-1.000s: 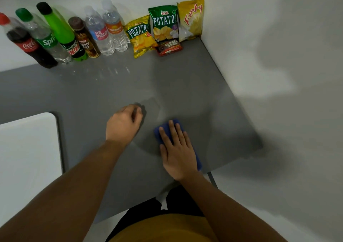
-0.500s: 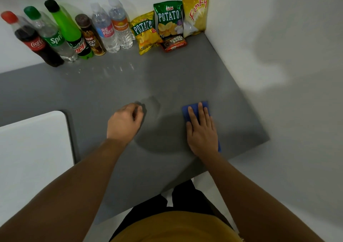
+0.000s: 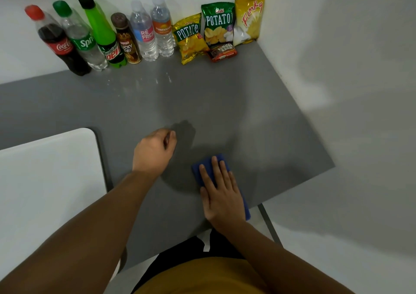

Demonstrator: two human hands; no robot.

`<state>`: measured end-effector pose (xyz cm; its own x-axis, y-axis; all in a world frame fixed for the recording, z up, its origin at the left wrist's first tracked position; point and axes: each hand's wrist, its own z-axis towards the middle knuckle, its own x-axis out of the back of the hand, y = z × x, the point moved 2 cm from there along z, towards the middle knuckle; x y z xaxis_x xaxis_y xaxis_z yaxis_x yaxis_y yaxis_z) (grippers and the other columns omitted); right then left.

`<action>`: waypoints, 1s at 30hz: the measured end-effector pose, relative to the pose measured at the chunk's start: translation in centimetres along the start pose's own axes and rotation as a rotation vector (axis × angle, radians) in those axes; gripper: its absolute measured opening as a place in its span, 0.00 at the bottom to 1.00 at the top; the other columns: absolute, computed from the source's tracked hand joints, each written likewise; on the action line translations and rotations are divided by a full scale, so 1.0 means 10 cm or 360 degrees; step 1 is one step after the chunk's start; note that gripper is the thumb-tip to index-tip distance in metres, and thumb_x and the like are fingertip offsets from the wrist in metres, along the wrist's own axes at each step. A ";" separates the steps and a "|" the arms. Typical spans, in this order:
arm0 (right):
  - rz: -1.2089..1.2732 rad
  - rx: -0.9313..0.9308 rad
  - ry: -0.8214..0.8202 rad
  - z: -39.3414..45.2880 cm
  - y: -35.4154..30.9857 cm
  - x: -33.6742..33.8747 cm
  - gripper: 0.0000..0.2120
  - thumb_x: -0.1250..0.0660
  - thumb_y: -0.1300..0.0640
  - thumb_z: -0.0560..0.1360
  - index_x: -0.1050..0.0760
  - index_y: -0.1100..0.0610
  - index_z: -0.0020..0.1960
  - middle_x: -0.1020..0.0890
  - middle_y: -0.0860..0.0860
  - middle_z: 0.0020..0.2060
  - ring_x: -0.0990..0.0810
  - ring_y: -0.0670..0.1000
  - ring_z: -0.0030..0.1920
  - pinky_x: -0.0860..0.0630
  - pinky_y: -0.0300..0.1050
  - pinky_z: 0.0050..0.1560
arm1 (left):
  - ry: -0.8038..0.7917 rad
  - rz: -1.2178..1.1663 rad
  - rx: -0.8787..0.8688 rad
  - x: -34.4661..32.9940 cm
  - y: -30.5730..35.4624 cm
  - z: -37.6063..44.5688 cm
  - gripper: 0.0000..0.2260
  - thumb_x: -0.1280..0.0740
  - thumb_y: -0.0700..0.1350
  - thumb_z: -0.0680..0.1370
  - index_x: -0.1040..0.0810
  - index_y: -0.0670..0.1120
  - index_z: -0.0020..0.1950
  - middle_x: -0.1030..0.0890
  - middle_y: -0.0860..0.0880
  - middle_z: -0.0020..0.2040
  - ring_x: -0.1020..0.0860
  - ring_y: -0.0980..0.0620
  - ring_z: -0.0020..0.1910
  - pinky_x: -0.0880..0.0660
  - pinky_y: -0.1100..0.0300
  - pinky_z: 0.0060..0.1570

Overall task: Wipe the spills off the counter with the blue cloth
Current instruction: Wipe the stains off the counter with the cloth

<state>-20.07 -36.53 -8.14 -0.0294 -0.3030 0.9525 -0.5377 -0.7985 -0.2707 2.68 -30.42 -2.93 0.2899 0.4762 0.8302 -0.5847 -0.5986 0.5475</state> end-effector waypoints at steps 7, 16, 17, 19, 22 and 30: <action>0.0024 -0.0002 0.0031 0.42 -0.28 -0.07 0.27 0.56 0.44 0.85 0.57 0.45 0.83 0.60 0.50 0.82 0.64 0.51 0.81 0.57 0.52 0.80 | 0.0012 -0.0019 -0.0024 0.11 -0.06 -0.05 0.15 0.38 0.50 0.83 0.23 0.42 0.42 0.21 0.43 0.36 0.22 0.39 0.35 0.26 0.48 0.34; 0.0065 -0.0232 0.0144 0.55 -0.03 0.03 0.27 0.55 0.44 0.85 0.54 0.44 0.82 0.55 0.50 0.83 0.60 0.50 0.81 0.55 0.52 0.81 | 0.0022 -0.0035 -0.0047 0.18 -0.08 -0.12 0.16 0.37 0.49 0.83 0.28 0.45 0.37 0.24 0.45 0.33 0.25 0.40 0.33 0.29 0.51 0.32; 0.0053 -0.0241 0.0149 0.48 -0.01 0.03 0.27 0.55 0.44 0.85 0.54 0.44 0.82 0.55 0.50 0.83 0.61 0.50 0.81 0.56 0.52 0.81 | 0.0022 -0.0036 -0.0037 0.19 -0.09 -0.13 0.16 0.37 0.50 0.83 0.28 0.45 0.37 0.24 0.45 0.33 0.25 0.41 0.33 0.28 0.51 0.32; 0.0016 -0.0227 0.0136 0.31 0.01 0.02 0.27 0.55 0.44 0.85 0.56 0.44 0.83 0.57 0.50 0.82 0.62 0.50 0.81 0.56 0.51 0.81 | 0.0010 -0.0038 -0.0005 0.20 -0.12 -0.16 0.16 0.38 0.50 0.83 0.27 0.45 0.38 0.23 0.45 0.34 0.24 0.42 0.33 0.27 0.50 0.33; -0.0042 -0.0147 0.0070 0.04 -0.06 -0.04 0.28 0.54 0.44 0.86 0.60 0.44 0.82 0.60 0.49 0.82 0.64 0.50 0.81 0.59 0.50 0.81 | -0.0014 -0.0076 0.0022 0.21 -0.17 -0.20 0.16 0.38 0.51 0.83 0.27 0.45 0.38 0.23 0.46 0.34 0.24 0.41 0.34 0.25 0.49 0.34; -0.0053 0.0290 -0.0051 -0.25 -0.73 -0.31 0.29 0.50 0.46 0.85 0.56 0.47 0.83 0.58 0.53 0.82 0.60 0.54 0.82 0.53 0.55 0.79 | -0.0030 -0.0064 0.0055 0.26 -0.30 -0.32 0.17 0.40 0.52 0.84 0.25 0.45 0.39 0.24 0.48 0.32 0.24 0.44 0.31 0.25 0.49 0.32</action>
<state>-18.20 -28.47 -8.76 0.0142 -0.2890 0.9572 -0.3763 -0.8885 -0.2627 2.78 -25.33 -2.70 0.3272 0.4885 0.8089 -0.5460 -0.6010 0.5837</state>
